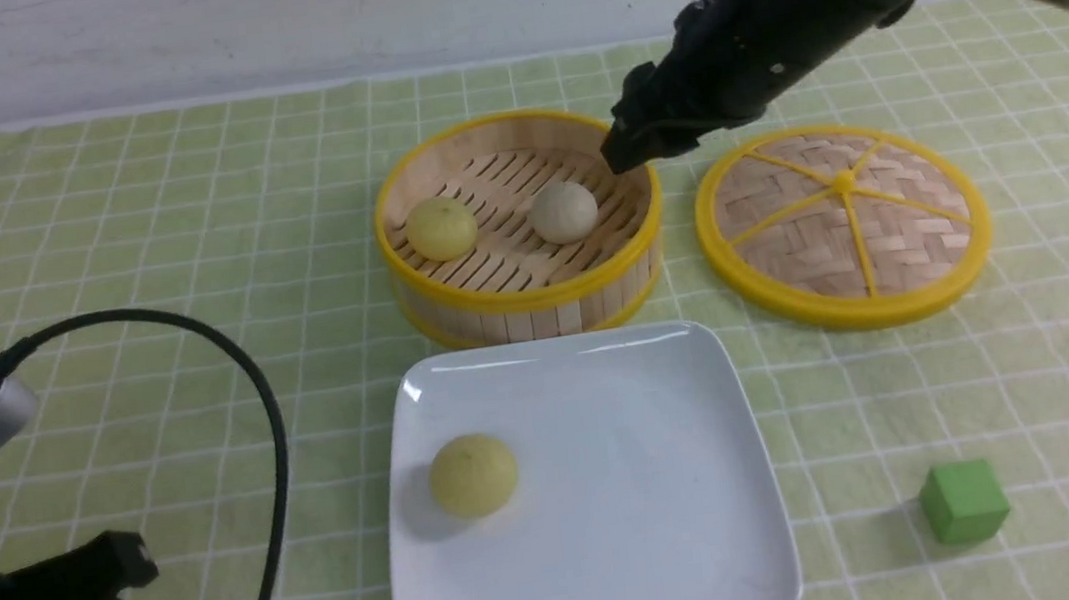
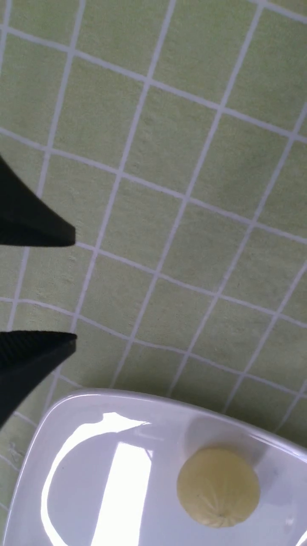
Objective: Put the steamed buns into the plate on the green tablecloth.
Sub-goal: 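Reach toward a bun in the bamboo steamer with the right gripper, then move the steamed bun from the bamboo steamer onto the white plate with the right gripper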
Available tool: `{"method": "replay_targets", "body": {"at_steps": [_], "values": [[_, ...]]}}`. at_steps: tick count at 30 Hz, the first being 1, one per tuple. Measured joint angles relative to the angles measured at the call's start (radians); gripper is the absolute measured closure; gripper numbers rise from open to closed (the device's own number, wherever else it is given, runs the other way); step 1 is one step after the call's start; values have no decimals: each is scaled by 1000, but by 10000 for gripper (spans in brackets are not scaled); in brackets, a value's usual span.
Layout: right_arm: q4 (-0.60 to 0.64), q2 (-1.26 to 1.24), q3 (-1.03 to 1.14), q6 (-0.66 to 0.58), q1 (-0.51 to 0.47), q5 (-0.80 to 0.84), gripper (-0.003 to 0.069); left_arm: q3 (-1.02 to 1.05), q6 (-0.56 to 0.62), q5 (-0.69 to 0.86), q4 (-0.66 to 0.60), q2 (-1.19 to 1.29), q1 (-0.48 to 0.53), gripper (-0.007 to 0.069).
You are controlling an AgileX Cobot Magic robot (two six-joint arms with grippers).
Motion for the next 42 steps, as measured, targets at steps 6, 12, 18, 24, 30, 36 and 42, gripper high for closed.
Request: {"method": "replay_targets", "body": {"at_steps": [6,12,18,24,30,36,42], "values": [[-3,187,-156,0,4,-93,261,-1,-1,0,0,0,0,319],[15,296,-228,0,4,-129,267,-1,-1,0,1,0,0,319],[33,317,-241,0,11,-104,425,-1,-1,0,4,0,0,319],[24,255,-287,-12,14,51,643,-1,-1,0,28,0,0,319],[-5,68,-303,-12,14,331,643,-1,-1,0,34,0,0,319],[57,-95,-134,-21,14,464,639,-1,-1,0,34,0,0,319],[196,-124,253,-67,14,402,633,-1,-1,0,35,0,0,319]]}}
